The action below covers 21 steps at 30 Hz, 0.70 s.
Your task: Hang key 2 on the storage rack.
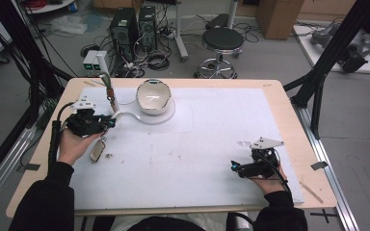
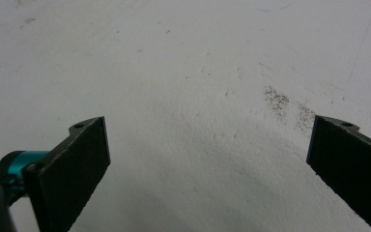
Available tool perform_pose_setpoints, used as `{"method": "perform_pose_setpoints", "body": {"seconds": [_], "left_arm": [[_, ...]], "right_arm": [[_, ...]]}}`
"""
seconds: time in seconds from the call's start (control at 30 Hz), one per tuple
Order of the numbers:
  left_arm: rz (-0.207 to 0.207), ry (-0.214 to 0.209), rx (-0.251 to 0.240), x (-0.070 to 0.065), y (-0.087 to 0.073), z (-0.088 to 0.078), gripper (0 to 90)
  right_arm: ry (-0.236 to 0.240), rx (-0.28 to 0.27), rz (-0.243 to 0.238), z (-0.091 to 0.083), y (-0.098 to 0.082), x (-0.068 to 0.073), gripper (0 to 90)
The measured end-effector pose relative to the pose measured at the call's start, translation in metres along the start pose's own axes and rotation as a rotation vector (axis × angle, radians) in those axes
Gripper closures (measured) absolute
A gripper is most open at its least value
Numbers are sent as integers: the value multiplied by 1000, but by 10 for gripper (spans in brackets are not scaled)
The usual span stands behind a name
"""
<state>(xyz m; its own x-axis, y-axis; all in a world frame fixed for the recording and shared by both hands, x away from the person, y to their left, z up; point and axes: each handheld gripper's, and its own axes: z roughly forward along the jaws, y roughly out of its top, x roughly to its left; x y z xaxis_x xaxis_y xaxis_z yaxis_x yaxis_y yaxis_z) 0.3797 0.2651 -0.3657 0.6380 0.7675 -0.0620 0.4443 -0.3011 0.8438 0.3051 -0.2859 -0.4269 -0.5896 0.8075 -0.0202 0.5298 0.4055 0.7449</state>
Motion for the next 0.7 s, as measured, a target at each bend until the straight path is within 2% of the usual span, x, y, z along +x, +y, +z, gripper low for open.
{"method": "perform_pose_setpoints", "body": {"seconds": [0.07, 0.17, 0.33, 0.57, 0.63, 0.67, 0.7], "left_arm": [[-6, 4, -14, 2, 3, -5, 743], [5, 51, -43, 4, 10, -13, 743], [6, 55, -91, 6, 26, -22, 744], [29, 67, -105, 9, 44, -27, 744], [46, 107, -112, 10, 49, -31, 744], [48, 123, -132, 11, 51, -33, 744], [49, 123, -136, 12, 51, -35, 744]], "right_arm": [[1, -1, -4, 1, -1, -1, 7], [5, 8, -15, 2, -1, -2, 7], [3, 6, -9, 2, -2, -3, 7], [-5, -6, -6, -2, -3, -3, 7], [-4, -9, -5, -4, -4, -4, 7], [-6, -6, -2, -4, -4, -4, 7], [-6, -5, 1, -5, -4, -4, 6]]}}
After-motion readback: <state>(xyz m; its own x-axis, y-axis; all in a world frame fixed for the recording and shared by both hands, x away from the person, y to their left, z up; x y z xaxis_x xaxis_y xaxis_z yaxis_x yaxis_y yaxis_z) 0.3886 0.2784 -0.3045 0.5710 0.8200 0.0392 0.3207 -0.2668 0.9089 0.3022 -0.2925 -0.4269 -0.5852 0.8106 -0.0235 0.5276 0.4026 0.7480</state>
